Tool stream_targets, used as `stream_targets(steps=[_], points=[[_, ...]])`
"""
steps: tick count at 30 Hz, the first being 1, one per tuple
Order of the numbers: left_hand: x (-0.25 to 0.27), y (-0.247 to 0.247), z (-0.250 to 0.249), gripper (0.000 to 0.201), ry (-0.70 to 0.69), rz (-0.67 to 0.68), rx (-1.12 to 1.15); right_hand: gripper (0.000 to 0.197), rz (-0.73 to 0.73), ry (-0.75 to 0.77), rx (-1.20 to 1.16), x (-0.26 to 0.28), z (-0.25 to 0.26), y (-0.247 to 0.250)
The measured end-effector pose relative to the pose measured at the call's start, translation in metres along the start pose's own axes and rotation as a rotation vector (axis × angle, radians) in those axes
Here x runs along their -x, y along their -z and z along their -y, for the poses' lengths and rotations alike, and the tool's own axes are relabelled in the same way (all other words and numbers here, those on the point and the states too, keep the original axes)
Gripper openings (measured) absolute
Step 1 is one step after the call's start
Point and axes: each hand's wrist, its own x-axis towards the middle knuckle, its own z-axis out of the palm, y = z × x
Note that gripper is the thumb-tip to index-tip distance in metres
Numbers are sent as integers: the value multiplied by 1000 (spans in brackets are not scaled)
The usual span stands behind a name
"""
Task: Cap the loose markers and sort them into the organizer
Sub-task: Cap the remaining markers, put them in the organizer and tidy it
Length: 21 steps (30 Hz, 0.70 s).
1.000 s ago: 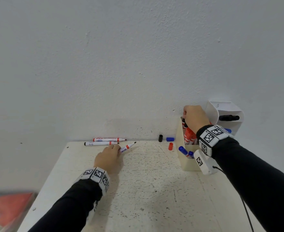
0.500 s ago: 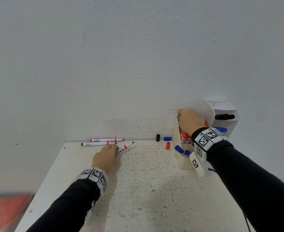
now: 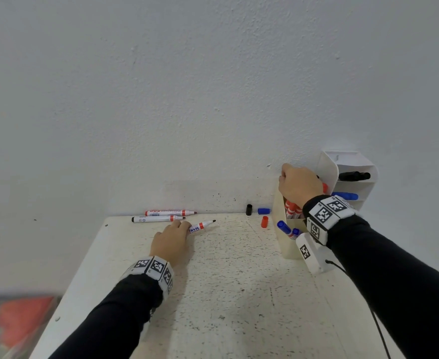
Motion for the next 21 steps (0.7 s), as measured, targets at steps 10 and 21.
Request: stream_targets(steps=[10,21], points=[[5,3,1,32,43,4,62,17,-204,96,-450,13,60,20],[2,-1,5,29,39,0,103,43,296,-120,-381,29,78,-80]])
